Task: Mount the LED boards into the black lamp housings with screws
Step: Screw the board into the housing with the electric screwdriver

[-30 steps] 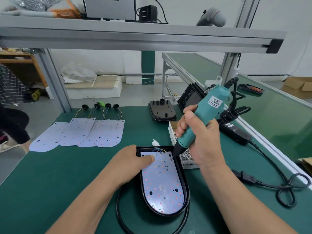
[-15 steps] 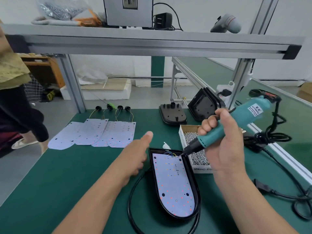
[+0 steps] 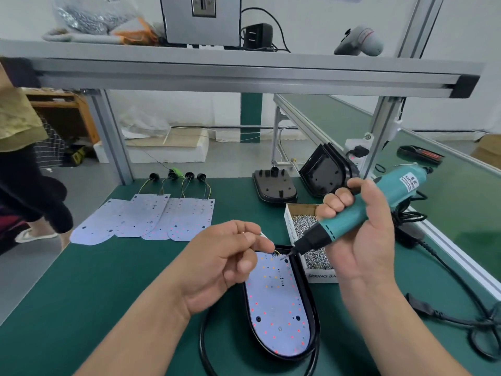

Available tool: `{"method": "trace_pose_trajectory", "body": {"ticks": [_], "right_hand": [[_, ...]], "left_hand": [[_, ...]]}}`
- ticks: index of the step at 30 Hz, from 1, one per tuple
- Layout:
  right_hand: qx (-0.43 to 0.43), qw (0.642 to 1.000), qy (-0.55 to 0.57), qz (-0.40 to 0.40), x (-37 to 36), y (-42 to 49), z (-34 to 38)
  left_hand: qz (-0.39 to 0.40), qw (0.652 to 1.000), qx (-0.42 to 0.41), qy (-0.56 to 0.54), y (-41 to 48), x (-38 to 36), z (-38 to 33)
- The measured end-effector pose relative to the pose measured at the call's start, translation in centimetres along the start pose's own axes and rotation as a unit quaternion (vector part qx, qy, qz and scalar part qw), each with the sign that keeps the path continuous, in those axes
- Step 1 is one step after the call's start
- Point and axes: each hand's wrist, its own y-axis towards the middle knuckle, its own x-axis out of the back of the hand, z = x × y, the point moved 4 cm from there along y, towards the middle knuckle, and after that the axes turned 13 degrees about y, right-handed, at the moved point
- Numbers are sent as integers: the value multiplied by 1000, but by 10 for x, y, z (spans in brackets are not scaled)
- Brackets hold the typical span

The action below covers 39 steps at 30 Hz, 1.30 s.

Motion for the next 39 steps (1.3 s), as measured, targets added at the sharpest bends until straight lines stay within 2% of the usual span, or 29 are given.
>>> {"method": "trace_pose_trajectory", "body": {"ticks": [5,16,31,39], "right_hand": [[11,1000,18,-3,-5,-1,5],[15,999,38,13,-12,-4,10],[14,999,46,14,-11,-4,11],[9,999,36,25,-12,-5,9]], "left_hand": [[22,999,-19,42,-5,-12,0],[58,995,6,85,-13,-27,2],[54,995,-19,77,-8,-23,9],[54,989,-38,131,-10,-27,5]]}}
